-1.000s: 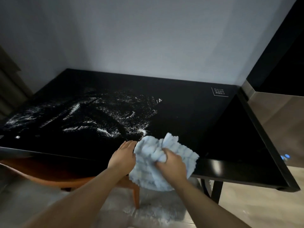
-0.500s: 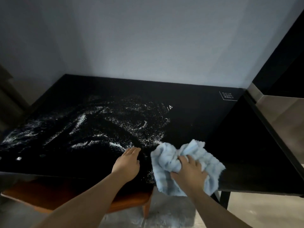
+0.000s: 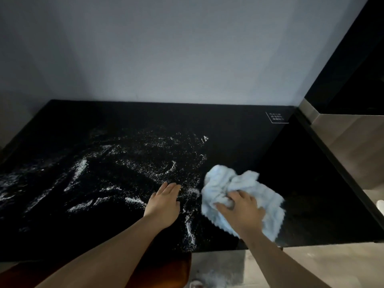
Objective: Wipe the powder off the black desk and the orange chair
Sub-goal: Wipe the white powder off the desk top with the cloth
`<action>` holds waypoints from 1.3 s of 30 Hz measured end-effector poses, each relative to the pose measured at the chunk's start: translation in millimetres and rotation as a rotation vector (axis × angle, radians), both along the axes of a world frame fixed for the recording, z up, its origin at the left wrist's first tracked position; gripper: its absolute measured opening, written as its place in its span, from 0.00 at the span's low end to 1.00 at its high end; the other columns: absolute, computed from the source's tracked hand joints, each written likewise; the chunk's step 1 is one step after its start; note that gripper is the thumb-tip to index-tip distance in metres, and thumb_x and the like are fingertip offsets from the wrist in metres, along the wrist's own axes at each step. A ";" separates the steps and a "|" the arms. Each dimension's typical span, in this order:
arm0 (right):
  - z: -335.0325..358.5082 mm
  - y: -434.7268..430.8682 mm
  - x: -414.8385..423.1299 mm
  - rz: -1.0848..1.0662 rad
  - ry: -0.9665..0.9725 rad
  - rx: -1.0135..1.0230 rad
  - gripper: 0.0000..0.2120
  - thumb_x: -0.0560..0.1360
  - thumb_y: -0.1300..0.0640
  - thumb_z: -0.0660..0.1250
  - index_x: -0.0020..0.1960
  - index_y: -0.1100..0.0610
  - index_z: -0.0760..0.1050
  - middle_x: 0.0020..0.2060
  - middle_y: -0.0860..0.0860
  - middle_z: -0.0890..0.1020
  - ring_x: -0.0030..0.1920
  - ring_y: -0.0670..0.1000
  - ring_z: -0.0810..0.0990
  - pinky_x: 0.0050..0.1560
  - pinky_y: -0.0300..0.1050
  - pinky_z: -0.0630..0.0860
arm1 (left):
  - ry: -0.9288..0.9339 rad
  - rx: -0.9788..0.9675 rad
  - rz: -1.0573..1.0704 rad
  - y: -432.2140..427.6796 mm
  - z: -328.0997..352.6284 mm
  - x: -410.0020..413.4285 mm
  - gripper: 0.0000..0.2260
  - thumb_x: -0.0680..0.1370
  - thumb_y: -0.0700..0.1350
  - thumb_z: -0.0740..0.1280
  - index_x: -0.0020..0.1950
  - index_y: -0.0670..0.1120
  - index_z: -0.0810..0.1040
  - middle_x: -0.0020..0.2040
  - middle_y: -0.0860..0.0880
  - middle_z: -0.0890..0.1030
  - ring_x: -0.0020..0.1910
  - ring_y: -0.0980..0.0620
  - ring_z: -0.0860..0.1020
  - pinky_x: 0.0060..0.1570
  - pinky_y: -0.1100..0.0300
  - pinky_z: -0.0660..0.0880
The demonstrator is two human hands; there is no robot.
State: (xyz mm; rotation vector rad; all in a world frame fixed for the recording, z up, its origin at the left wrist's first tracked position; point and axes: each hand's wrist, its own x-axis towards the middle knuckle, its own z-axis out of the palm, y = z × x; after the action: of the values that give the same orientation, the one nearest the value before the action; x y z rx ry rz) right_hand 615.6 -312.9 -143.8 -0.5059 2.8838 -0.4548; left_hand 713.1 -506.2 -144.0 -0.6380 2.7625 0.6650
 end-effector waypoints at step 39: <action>28.2 -61.1 -139.8 0.263 0.031 -0.422 0.08 0.68 0.48 0.66 0.45 0.47 0.70 0.38 0.45 0.76 0.40 0.54 0.78 0.38 0.46 0.73 | -0.163 -0.028 0.225 -36.1 -11.0 -60.4 0.25 0.82 0.45 0.52 0.78 0.50 0.47 0.78 0.53 0.45 0.77 0.50 0.41 0.74 0.49 0.47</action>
State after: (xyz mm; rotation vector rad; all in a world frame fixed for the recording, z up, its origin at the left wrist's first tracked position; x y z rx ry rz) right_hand 475.9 -374.0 -115.6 -0.9461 2.6904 -1.0212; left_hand 652.7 -542.3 -154.9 -0.9739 2.5767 0.5897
